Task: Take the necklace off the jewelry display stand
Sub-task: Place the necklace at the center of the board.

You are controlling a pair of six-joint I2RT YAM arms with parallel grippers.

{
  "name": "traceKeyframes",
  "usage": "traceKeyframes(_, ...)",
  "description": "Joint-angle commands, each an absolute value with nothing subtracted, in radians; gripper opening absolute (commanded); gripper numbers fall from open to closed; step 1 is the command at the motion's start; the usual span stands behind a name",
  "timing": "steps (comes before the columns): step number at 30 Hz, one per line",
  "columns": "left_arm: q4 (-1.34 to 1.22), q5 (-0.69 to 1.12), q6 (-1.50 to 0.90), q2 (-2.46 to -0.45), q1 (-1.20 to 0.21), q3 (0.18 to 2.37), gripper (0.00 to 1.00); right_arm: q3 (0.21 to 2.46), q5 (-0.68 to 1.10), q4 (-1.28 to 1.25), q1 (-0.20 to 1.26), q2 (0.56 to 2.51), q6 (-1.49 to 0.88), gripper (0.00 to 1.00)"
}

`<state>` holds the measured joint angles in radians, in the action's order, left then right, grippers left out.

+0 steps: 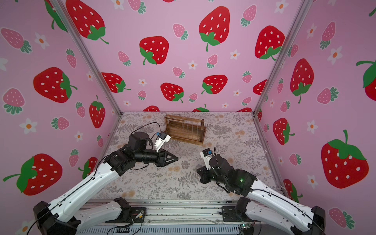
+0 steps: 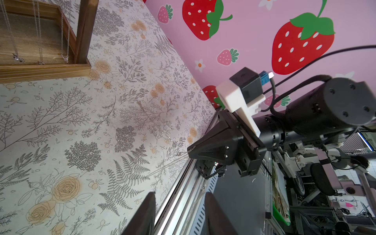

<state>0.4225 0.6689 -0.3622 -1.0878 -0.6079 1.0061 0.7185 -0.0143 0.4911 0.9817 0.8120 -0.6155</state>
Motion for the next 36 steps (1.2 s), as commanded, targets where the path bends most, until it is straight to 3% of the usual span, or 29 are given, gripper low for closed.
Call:
traceKeyframes(1, 0.411, 0.676, -0.343, -1.098, -0.607, 1.005, 0.41, 0.702, -0.051, 0.556, 0.988, 0.776, -0.652, 0.00)
traceKeyframes(25, 0.436, 0.690, -0.322, -1.165, -0.609, 1.058, 0.41, 0.635, -0.061, 0.748, 0.994, 0.601, -0.692, 0.00)
traceKeyframes(36, 0.437, 0.693, -0.324, -1.178, -0.608, 1.064, 0.41, 0.626, -0.197, 0.801, 0.994, 0.611, -0.736, 0.00)
